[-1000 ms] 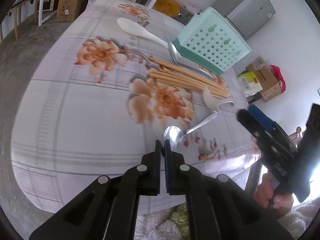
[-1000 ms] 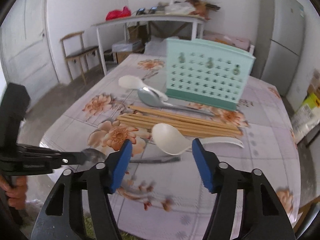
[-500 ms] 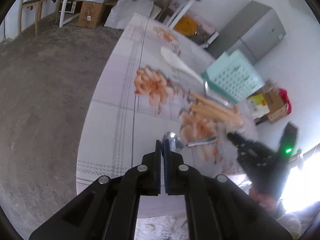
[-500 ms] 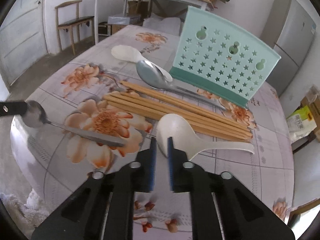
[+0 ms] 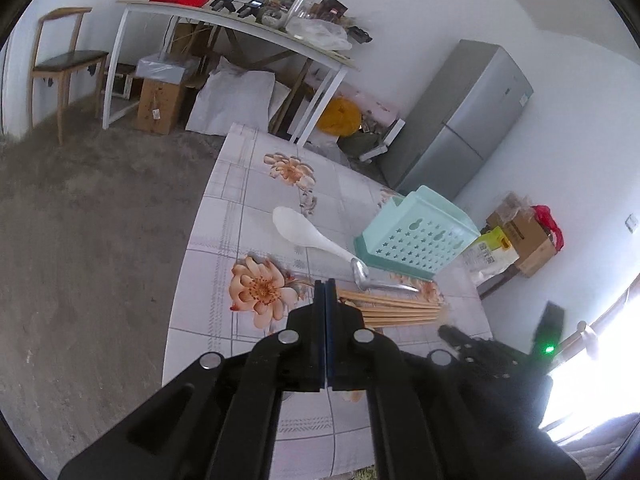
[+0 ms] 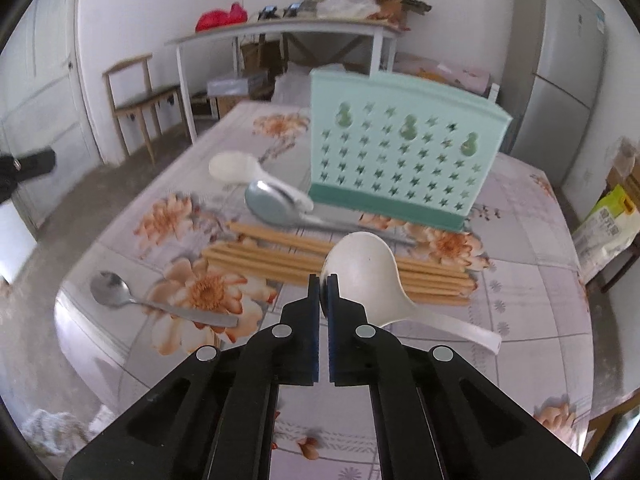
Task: Organize utensils
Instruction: 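Lift the metal spoon with the left tool while the right tool grasps the white ladle, then carry the metal spoon with the left tool into the green holder and release, then lower the white ladle into the green holder and open the right tool, then grasp the metal spoon beside the white rice spoon with the left tool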
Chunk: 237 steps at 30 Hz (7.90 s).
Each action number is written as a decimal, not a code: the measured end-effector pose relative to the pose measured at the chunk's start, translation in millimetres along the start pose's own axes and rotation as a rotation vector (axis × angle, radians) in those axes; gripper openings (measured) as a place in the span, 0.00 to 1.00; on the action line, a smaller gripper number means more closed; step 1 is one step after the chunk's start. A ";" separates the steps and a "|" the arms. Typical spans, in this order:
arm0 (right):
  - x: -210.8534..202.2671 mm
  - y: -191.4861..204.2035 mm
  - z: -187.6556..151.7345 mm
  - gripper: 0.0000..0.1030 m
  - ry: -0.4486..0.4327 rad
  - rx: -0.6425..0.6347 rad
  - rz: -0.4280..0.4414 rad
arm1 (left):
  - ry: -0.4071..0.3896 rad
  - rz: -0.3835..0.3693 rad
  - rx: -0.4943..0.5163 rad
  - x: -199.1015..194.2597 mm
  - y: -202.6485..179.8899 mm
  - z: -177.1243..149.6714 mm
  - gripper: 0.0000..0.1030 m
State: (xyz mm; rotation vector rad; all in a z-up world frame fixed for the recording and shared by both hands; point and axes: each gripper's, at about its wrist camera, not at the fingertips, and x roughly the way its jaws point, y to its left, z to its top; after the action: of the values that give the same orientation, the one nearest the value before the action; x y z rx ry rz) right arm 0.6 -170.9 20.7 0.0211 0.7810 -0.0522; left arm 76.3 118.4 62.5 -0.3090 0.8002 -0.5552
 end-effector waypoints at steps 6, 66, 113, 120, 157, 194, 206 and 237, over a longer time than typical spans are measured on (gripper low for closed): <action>-9.9 -11.6 -3.1 0.01 -0.034 0.030 0.056 | 0.087 0.055 -0.044 14.2 -3.6 -14.5 0.04; -23.9 -29.9 -1.0 0.01 -0.103 0.088 0.139 | -0.361 0.220 0.697 67.4 -193.8 108.6 0.01; -67.1 -50.4 27.1 0.01 -0.249 0.133 0.114 | -0.122 0.156 0.401 94.7 -114.0 54.3 0.93; -94.3 -73.7 70.4 0.01 -0.329 0.151 0.204 | -0.111 0.122 0.334 86.2 -95.8 37.7 0.94; 3.8 -154.7 154.8 0.01 -0.296 0.414 0.504 | -0.041 0.182 0.113 87.1 12.1 16.3 0.94; 25.0 -104.6 21.2 0.56 0.011 0.434 0.410 | 0.103 0.139 0.087 152.5 -26.0 12.4 0.94; 53.0 -65.3 -6.9 0.56 0.145 0.348 0.454 | 0.206 0.009 0.032 188.0 -37.5 13.6 0.63; 61.7 -89.5 -21.4 0.56 0.143 0.420 0.515 | 0.281 0.087 0.099 239.1 -53.2 11.9 0.08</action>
State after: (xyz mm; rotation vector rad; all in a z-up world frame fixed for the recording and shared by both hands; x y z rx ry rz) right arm 24.4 -261.9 -38.0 0.6282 0.8763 0.2777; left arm 201.7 -62.2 -46.0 -0.1052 1.0485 -0.5616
